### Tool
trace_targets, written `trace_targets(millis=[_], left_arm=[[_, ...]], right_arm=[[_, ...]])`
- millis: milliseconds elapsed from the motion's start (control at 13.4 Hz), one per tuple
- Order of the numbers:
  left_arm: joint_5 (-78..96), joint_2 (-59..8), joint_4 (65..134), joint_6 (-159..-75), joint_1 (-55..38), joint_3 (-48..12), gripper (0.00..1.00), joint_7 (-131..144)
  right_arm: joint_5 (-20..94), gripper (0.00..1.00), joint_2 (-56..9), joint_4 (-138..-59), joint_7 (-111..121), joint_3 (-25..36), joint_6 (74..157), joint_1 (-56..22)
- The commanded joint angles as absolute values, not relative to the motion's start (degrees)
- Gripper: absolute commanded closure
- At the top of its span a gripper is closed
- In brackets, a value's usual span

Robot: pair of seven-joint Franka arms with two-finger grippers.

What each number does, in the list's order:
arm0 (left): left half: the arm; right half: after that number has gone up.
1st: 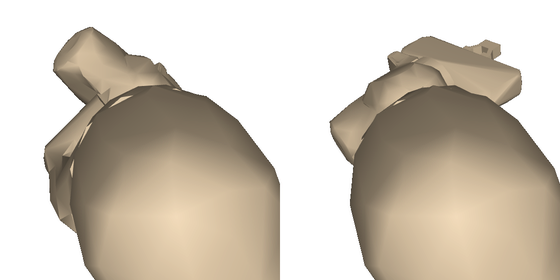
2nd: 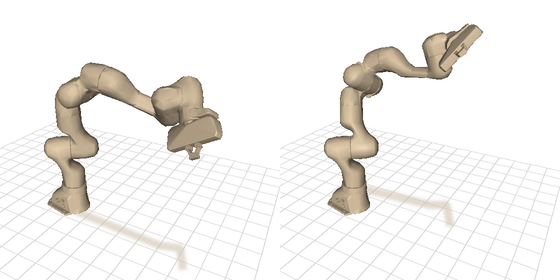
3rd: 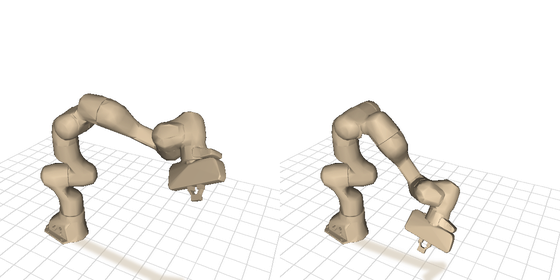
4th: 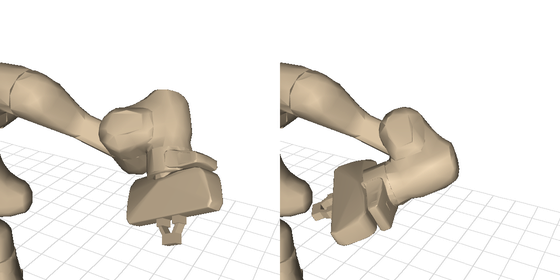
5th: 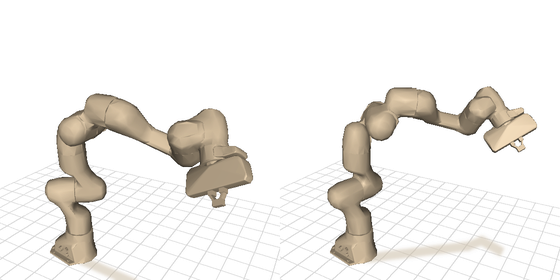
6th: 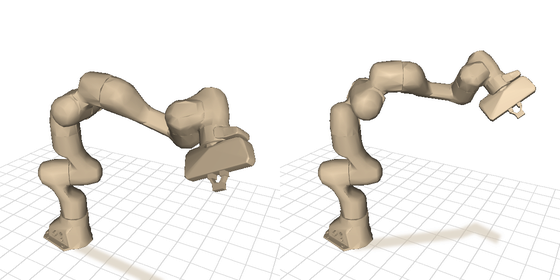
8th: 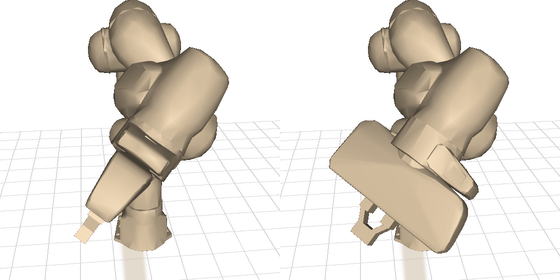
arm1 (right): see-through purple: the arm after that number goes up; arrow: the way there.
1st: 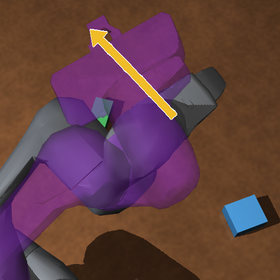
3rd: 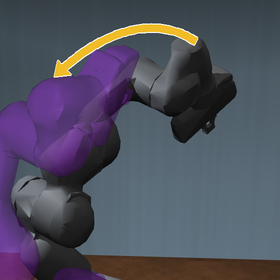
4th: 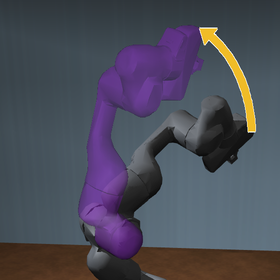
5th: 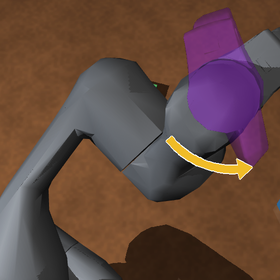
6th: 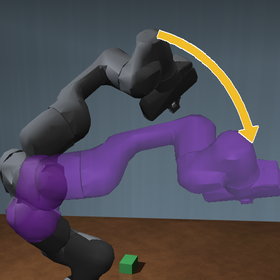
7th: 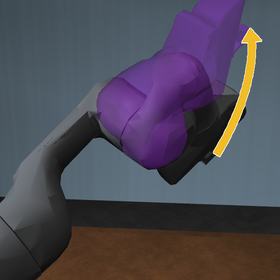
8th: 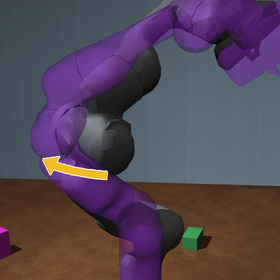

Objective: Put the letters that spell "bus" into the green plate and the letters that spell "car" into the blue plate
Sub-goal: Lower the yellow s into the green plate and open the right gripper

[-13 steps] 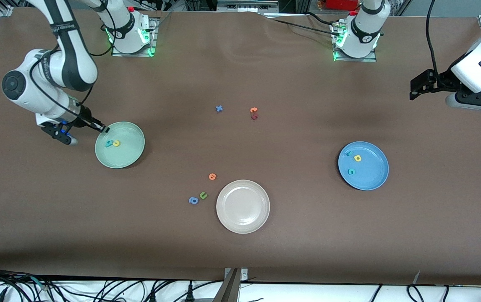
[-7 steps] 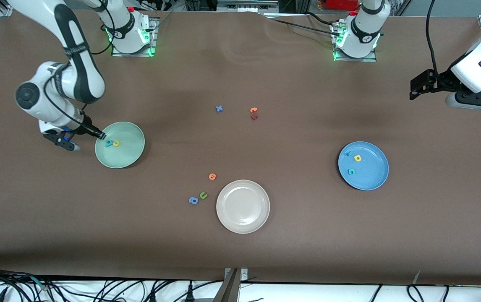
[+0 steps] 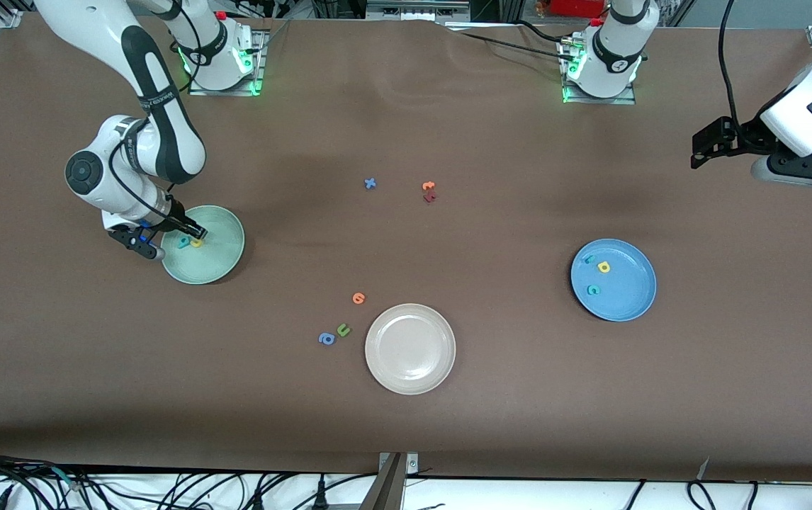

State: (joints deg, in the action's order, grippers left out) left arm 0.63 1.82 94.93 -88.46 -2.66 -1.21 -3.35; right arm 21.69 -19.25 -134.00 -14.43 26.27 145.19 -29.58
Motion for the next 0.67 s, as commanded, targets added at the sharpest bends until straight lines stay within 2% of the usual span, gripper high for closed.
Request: trace_targets(millis=[0,597], left_arm=[[-0.4,1.1,93.1,-86.9,-3.3,-1.1,0.00,-3.0],[-0.4,1.1,93.1,-86.8,-3.3,-1.1,0.00,-3.0]], right_arm=[[22.9,0.01,-18.5,-133.2,-14.4,26.2,144.9,-29.6],[22.9,0.01,-17.0,-131.2,-17.1,25.8,144.6,-29.8]])
